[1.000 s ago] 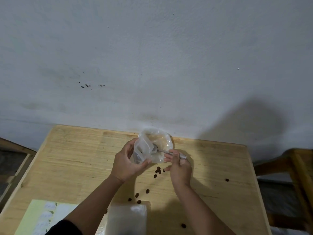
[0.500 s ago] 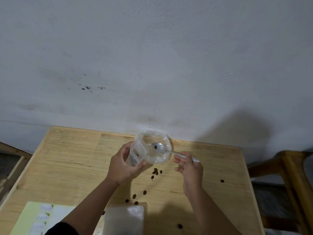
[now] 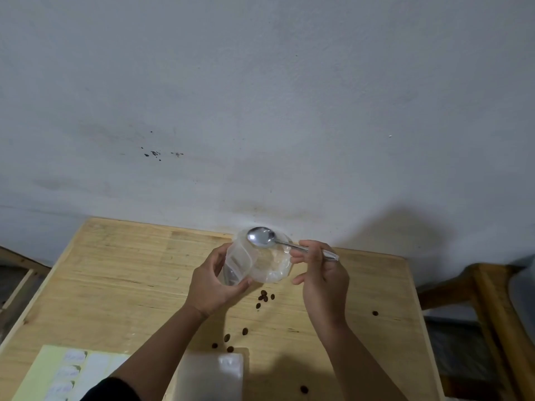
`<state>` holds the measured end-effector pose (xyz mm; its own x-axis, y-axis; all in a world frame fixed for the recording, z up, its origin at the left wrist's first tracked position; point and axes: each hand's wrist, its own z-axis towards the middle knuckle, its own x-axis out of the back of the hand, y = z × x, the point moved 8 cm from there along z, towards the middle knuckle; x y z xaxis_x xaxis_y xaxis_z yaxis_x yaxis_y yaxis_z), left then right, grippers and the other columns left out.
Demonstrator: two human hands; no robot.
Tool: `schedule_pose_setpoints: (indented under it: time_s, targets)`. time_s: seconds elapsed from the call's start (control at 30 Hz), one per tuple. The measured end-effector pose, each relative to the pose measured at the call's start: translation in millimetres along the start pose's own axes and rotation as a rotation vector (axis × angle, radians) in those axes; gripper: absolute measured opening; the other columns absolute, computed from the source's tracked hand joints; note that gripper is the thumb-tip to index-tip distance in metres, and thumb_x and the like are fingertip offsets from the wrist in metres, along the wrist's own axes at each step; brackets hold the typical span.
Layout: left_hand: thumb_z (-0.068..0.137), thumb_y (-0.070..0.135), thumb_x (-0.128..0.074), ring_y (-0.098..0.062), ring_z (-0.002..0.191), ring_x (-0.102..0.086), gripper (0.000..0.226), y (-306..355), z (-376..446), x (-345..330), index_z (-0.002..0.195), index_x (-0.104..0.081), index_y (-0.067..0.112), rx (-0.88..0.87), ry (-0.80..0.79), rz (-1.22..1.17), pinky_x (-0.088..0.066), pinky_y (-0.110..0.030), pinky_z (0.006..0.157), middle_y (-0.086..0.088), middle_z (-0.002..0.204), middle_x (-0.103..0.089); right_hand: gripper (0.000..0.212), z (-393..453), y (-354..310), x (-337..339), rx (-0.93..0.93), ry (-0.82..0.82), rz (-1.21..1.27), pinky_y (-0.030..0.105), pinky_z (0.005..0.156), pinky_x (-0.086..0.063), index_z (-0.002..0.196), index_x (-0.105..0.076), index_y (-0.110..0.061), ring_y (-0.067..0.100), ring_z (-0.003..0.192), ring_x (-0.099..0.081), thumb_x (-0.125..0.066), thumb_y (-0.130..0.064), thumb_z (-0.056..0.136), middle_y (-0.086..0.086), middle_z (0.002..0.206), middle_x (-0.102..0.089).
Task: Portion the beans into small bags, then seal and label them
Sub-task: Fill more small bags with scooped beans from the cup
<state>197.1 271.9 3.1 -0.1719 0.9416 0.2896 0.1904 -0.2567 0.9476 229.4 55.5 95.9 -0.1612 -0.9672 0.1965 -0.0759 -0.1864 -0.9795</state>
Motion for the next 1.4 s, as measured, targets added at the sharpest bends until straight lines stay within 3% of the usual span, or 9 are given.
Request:
schedule_pose_setpoints:
  time_s: [0.17, 0.3, 0.4, 0.67, 0.8, 0.9, 1.1, 1.2, 1.4]
  targets:
    - [0.049, 0.059, -0.082, 0.000, 0.109, -0.060, 0.094, -5, 0, 2, 0.129, -0.047, 0.024, 0.008, -0.006, 0.002, -0.050, -0.017, 0.088, 0.008, 0.119, -0.062, 0.028, 4, 41, 11, -0.127, 0.130, -0.035, 0.013, 0.043, -0.045, 0.087, -0.065, -0.018, 0.010, 0.055, -0.065, -0.039, -0.020, 0.099, -0.002, 0.076, -0.070]
    - [0.047, 0.060, -0.083, -0.003, 0.116, -0.056, 0.105, -6, 0, 6, 0.136, -0.044, 0.019, 0.014, 0.011, -0.022, -0.048, -0.022, 0.097, 0.008, 0.125, -0.059, 0.025, 2, 77, 21, -0.298, 0.204, 0.108, 0.025, 0.047, -0.048, 0.089, -0.067, -0.016, 0.007, 0.061, -0.066, -0.044, -0.020, 0.098, 0.002, 0.074, -0.070]
    - [0.050, 0.051, -0.084, -0.004, 0.117, -0.055, 0.097, -4, 0, 11, 0.134, -0.045, 0.022, 0.019, 0.053, -0.080, -0.047, -0.024, 0.098, 0.009, 0.125, -0.058, 0.019, 2, 83, 27, -0.366, 0.236, 0.211, 0.023, 0.044, -0.046, 0.090, -0.069, -0.010, 0.010, 0.064, -0.065, -0.052, -0.016, 0.093, 0.006, 0.073, -0.070]
    - [0.050, 0.050, -0.082, 0.003, 0.108, -0.058, 0.073, 13, -6, 20, 0.115, -0.050, 0.043, -0.021, 0.100, -0.124, -0.047, -0.011, 0.085, 0.014, 0.116, -0.062, 0.013, -11, 76, 21, -0.423, 0.020, 0.305, 0.025, 0.054, -0.048, 0.096, -0.069, -0.006, 0.021, 0.082, -0.069, -0.060, -0.008, 0.087, 0.012, 0.086, -0.072]
    - [0.051, 0.048, -0.082, 0.007, 0.111, -0.056, 0.073, 19, -15, 18, 0.116, -0.049, 0.041, -0.047, 0.094, -0.136, -0.045, -0.010, 0.089, 0.016, 0.117, -0.060, 0.016, -23, 72, 19, -0.428, -0.073, 0.326, 0.025, 0.059, -0.046, 0.100, -0.066, -0.006, 0.018, 0.085, -0.067, -0.061, -0.007, 0.085, 0.010, 0.092, -0.072]
    - [0.050, 0.051, -0.083, 0.005, 0.113, -0.056, 0.076, 19, -23, 19, 0.118, -0.049, 0.041, -0.062, 0.100, -0.127, -0.046, -0.015, 0.094, 0.015, 0.119, -0.060, 0.013, -30, 73, 28, -0.390, -0.032, 0.334, 0.023, 0.059, -0.044, 0.093, -0.068, -0.011, 0.015, 0.079, -0.062, -0.062, -0.005, 0.084, 0.009, 0.090, -0.070]
    - [0.051, 0.053, -0.082, 0.003, 0.114, -0.055, 0.076, 24, -39, 13, 0.118, -0.047, 0.046, -0.090, 0.105, -0.082, -0.045, -0.018, 0.095, 0.016, 0.120, -0.059, 0.015, -37, 100, 58, -0.340, 0.173, 0.125, 0.025, 0.059, -0.047, 0.088, -0.068, -0.022, 0.013, 0.075, -0.061, -0.064, -0.008, 0.083, 0.005, 0.086, -0.070]
    - [0.054, 0.052, -0.081, 0.004, 0.113, -0.055, 0.075, 28, -45, 9, 0.119, -0.045, 0.047, -0.109, 0.112, -0.043, -0.045, -0.016, 0.092, 0.018, 0.119, -0.058, 0.012, -40, 125, 67, -0.390, 0.255, -0.016, 0.034, 0.070, -0.054, 0.085, -0.064, -0.029, 0.017, 0.080, -0.063, -0.064, -0.017, 0.084, 0.002, 0.090, -0.070]
    - [0.056, 0.051, -0.081, 0.005, 0.115, -0.054, 0.078, 32, -54, 3, 0.124, -0.044, 0.042, -0.124, 0.125, 0.010, -0.044, -0.012, 0.092, 0.019, 0.122, -0.056, 0.016, -38, 142, 74, -0.417, 0.292, -0.307, 0.025, 0.071, -0.038, 0.100, -0.065, -0.008, 0.026, 0.086, -0.060, -0.058, -0.017, 0.089, 0.008, 0.095, -0.067]
